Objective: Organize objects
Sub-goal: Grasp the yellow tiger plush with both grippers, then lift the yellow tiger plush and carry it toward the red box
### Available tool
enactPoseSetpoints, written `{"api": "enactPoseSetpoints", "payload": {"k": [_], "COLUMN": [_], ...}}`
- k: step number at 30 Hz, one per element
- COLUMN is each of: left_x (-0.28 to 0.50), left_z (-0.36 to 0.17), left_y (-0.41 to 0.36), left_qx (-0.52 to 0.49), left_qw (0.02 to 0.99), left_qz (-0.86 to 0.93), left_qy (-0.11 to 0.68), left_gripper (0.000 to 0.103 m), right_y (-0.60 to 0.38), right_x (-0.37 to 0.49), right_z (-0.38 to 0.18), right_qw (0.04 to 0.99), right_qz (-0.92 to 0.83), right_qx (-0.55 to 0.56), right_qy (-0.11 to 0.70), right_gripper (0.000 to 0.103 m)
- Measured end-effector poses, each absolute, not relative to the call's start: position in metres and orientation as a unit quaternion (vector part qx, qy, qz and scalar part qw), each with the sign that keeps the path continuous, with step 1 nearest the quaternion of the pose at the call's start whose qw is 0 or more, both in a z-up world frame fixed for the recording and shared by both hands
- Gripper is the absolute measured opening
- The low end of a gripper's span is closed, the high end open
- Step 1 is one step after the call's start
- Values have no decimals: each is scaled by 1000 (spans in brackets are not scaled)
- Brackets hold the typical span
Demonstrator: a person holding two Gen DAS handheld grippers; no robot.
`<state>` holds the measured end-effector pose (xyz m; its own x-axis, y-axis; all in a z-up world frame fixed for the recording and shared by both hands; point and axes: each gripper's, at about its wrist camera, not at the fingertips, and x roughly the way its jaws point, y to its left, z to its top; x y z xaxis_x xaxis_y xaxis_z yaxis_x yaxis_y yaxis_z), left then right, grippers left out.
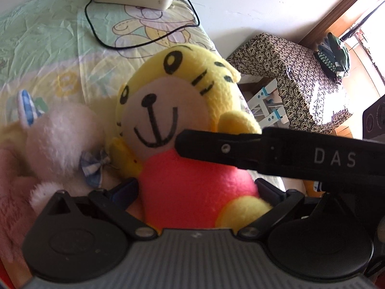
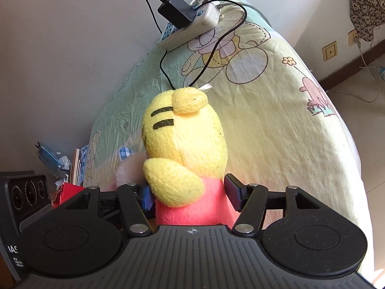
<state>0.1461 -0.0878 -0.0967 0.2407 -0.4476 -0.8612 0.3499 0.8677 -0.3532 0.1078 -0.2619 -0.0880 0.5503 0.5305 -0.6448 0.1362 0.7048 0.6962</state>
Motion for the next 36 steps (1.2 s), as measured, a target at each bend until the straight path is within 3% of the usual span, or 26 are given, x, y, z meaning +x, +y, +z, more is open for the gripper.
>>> {"api": "enactPoseSetpoints", "payload": {"k": [14, 36], "left_x": [132, 44], "left_z": [-92, -76], "left_y": [-88, -95], "left_qx": [-23, -2], "left_qw": [792, 771], "left_qz": [-280, -332], "left_qy": [542, 544], "left_gripper": [97, 92], "right_y": [-252, -232], "right_x": [91, 4], "right_z": [-78, -62], "right_qw": [825, 838], "right_qz": [128, 105], "right_qx": [341, 290], "right_qy": [432, 450], "right_gripper": [55, 55]}}
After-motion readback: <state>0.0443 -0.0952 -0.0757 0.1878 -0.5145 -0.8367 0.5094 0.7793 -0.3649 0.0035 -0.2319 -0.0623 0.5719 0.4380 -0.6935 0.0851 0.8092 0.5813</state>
